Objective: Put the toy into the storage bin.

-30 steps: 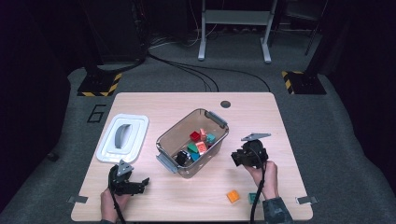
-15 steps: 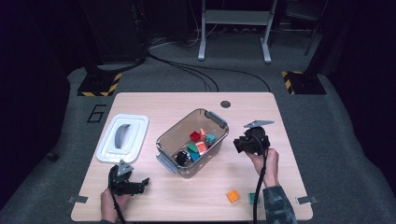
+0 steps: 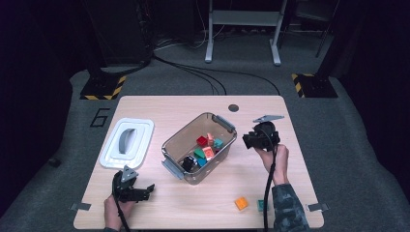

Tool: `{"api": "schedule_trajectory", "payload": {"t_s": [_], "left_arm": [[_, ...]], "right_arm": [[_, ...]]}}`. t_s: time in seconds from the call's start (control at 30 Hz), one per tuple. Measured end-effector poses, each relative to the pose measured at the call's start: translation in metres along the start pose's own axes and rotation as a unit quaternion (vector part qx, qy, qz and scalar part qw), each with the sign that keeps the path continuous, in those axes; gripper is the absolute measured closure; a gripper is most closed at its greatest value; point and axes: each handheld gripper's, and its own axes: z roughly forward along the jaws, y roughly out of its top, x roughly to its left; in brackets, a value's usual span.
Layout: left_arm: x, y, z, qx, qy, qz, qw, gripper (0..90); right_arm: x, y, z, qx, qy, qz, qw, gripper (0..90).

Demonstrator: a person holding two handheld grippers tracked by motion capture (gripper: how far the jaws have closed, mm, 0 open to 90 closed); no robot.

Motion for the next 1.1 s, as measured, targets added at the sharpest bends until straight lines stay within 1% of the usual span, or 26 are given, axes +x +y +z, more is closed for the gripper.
{"api": "schedule_trajectory", "payload": {"t_s": [0.03, 0.1, 0.13, 0.17, 0.2, 0.3, 0.33, 0.37, 0.43, 0.47, 0.5, 0.53, 0.57, 0.63, 0.67, 0.7, 0.73, 0.77, 0.83, 0.9, 1.0, 1.1], "left_arm": [[0.000, 0.000, 0.000, 0.000, 0.000, 0.000, 1.0000, 5.8], [0.000, 0.000, 0.000, 0.000, 0.000, 0.000, 1.0000, 5.8], [0.000, 0.000, 0.000, 0.000, 0.000, 0.000, 1.0000, 5.7], [0.000, 0.000, 0.000, 0.000, 0.000, 0.000, 1.0000, 5.8], [0.000, 0.000, 0.000, 0.000, 0.000, 0.000, 1.0000, 5.8], [0.000, 0.000, 0.000, 0.000, 0.000, 0.000, 1.0000, 5.8], [0.000, 0.000, 0.000, 0.000, 0.000, 0.000, 1.0000, 5.8], [0.000, 0.000, 0.000, 0.000, 0.000, 0.000, 1.0000, 5.8], [0.000, 0.000, 0.000, 0.000, 0.000, 0.000, 1.0000, 5.8], [0.000, 0.000, 0.000, 0.000, 0.000, 0.000, 1.0000, 5.8], [0.000, 0.000, 0.000, 0.000, 0.000, 0.000, 1.0000, 5.8], [0.000, 0.000, 0.000, 0.000, 0.000, 0.000, 1.0000, 5.8], [0.000, 0.000, 0.000, 0.000, 0.000, 0.000, 1.0000, 5.8], [0.000, 0.000, 0.000, 0.000, 0.000, 0.000, 1.0000, 5.8], [0.000, 0.000, 0.000, 0.000, 0.000, 0.000, 1.0000, 5.8], [0.000, 0.000, 0.000, 0.000, 0.000, 0.000, 1.0000, 5.8], [0.000, 0.000, 0.000, 0.000, 0.000, 0.000, 1.0000, 5.8], [0.000, 0.000, 0.000, 0.000, 0.000, 0.000, 1.0000, 5.8], [0.000, 0.000, 0.000, 0.000, 0.000, 0.000, 1.0000, 5.8], [0.000, 0.000, 0.000, 0.000, 0.001, 0.000, 1.0000, 5.8], [0.000, 0.000, 0.000, 0.000, 0.000, 0.000, 1.0000, 5.8], [0.000, 0.000, 0.000, 0.000, 0.000, 0.000, 1.0000, 5.8]], "right_arm": [[-0.001, 0.003, 0.000, -0.005, -0.001, -0.008, 1.0000, 71.9], [-0.001, 0.005, -0.001, -0.005, -0.003, -0.004, 1.0000, 71.9], [-0.001, 0.010, -0.003, -0.006, -0.007, -0.002, 1.0000, 71.9], [-0.002, 0.011, -0.003, -0.010, -0.006, -0.012, 0.9999, 71.9], [-0.002, 0.013, -0.004, -0.010, -0.006, -0.006, 0.9999, 71.9], [-0.002, 0.017, -0.006, -0.013, -0.008, -0.010, 0.9998, 71.9], [-0.002, 0.019, -0.007, -0.015, -0.009, -0.007, 0.9998, 71.9], [-0.001, 0.023, -0.009, -0.020, -0.010, -0.013, 0.9997, 71.9], [-0.001, 0.024, -0.009, -0.021, -0.012, -0.014, 0.9996, 71.9], [0.000, 0.028, -0.011, -0.025, -0.014, -0.011, 0.9995, 71.9], [0.000, 0.030, -0.012, -0.028, -0.013, -0.016, 0.9994, 71.9], [0.000, 0.030, -0.012, -0.028, -0.013, -0.016, 0.9994, 71.9], [0.000, 0.031, -0.013, -0.030, -0.011, -0.024, 0.9992, 71.9], [0.002, 0.036, -0.017, -0.036, -0.013, -0.027, 0.9989, 71.9], [0.004, 0.038, -0.018, -0.037, -0.013, -0.024, 0.9989, 71.9], [0.004, 0.039, -0.019, -0.040, -0.015, -0.031, 0.9986, 71.9], [0.004, 0.039, -0.019, -0.040, -0.015, -0.031, 0.9986, 71.9], [0.007, 0.044, -0.022, -0.044, -0.014, -0.034, 0.9983, 71.9], [0.009, 0.046, -0.023, -0.047, -0.014, -0.038, 0.9981, 71.9], [0.011, 0.049, -0.024, -0.049, -0.014, -0.037, 0.9980, 71.9], [0.013, 0.052, -0.024, -0.052, -0.013, -0.045, 0.9976, 71.9], [0.018, 0.056, -0.023, -0.055, -0.010, -0.049, 0.9972, 71.9]]}}
